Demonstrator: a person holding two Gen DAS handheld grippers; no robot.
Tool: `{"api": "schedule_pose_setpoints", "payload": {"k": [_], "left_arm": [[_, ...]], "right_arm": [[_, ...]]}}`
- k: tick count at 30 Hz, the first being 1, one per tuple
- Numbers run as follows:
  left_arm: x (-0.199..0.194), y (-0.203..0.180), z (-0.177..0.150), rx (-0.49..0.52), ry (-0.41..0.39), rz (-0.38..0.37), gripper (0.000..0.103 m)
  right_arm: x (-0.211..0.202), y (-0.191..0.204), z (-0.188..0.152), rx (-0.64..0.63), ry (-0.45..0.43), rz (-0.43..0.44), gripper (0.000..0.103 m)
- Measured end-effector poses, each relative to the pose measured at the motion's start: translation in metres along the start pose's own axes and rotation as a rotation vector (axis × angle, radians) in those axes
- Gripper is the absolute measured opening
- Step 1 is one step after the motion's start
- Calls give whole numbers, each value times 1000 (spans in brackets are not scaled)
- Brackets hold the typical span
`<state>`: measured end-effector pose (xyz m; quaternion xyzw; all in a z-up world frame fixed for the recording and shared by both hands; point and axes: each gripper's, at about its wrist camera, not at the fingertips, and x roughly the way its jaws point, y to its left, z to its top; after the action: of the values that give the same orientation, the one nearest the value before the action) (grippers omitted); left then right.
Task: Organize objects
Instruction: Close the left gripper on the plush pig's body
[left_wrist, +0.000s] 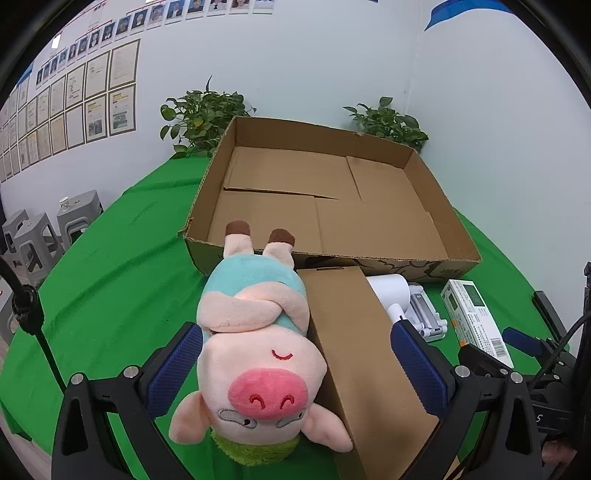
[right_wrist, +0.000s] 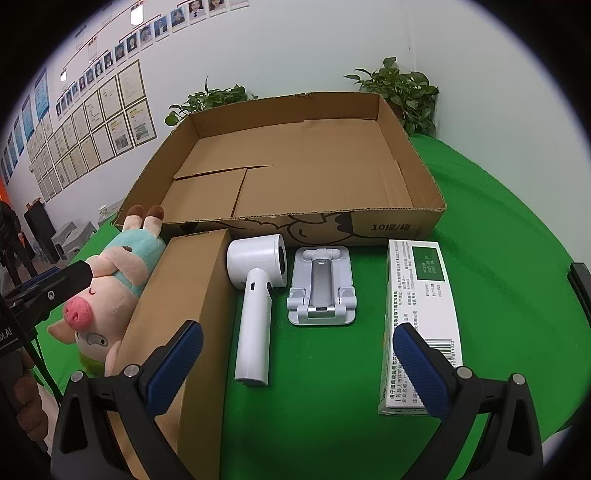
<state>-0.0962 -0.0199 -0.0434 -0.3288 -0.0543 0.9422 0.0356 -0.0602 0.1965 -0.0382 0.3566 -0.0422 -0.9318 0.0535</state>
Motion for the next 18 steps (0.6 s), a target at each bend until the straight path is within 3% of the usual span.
{"api": "schedule_pose_setpoints", "payload": {"k": [18], "left_arm": [[5, -16, 4, 36, 0, -50, 103]], "right_arm": [[1, -4, -1, 9, 24, -19, 102]]}}
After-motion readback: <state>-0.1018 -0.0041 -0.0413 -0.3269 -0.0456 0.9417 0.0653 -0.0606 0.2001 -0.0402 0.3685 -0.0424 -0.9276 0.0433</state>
